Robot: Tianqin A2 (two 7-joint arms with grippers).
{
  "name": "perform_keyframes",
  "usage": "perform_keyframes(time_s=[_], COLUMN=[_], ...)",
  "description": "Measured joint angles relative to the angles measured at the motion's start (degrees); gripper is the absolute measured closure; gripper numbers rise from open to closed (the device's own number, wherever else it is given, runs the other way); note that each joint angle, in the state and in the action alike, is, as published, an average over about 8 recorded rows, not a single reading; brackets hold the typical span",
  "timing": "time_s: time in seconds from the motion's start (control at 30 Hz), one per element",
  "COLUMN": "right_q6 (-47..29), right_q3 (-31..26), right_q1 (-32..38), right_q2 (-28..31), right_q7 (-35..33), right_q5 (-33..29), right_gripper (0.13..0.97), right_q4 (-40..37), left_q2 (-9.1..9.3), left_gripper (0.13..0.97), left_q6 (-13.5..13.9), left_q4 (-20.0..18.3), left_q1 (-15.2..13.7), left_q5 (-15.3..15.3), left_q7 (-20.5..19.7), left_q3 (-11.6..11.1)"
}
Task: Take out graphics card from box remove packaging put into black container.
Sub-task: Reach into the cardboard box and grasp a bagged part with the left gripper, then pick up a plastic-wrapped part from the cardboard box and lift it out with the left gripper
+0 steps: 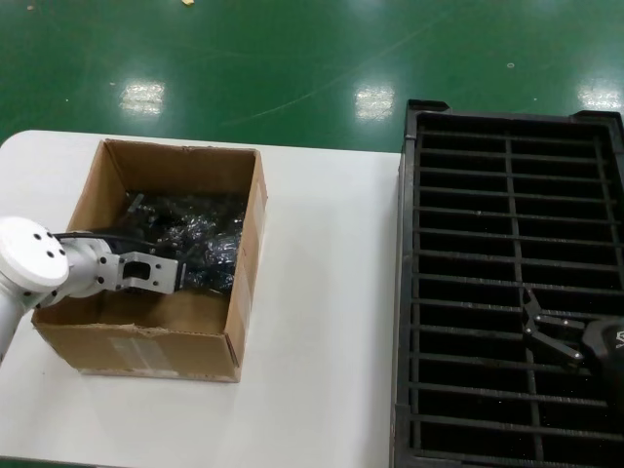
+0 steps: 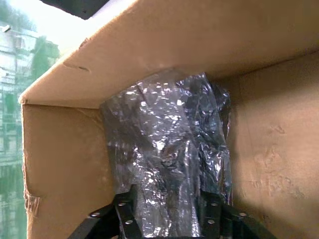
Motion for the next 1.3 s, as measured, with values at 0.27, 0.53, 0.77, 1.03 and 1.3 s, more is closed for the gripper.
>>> perform_keyframes(time_s=[0.27,0.53,0.77,1.03,1.3], right_q6=[0.0,0.0,0.0,0.0,0.0], right_q3=[0.0,0.0,0.0,0.0,0.0], right_q1=[0.0,0.0,0.0,0.0,0.0], right_q2=[0.0,0.0,0.0,0.0,0.0], right_q7=[0.0,0.0,0.0,0.0,0.0], right_q5=[0.0,0.0,0.0,0.0,0.0], right_gripper=[0.129,0.129,0.129,0.129,0.129], right_q4=[0.0,0.0,0.0,0.0,0.0], left_q2=[-0.52,-1.85,-3.04,-6.44,-11.09], left_gripper=[0.736,0.860,0.930,0.946,0.956], left_q6=[-0.8,-0.3,-1.1,-2.6,-2.6], left_q4=[-1.7,-5.3,-8.6,-18.9,-31.9], left_q1=[1.4,3.4,4.6,7.4,10.9], left_q5=[-0.3,0.4,0.1,1.9,7.0], left_q7=[1.4,-0.5,-1.2,-6.5,-14.8], left_q3=[-0.1,0.2,-0.4,-2.1,-4.8])
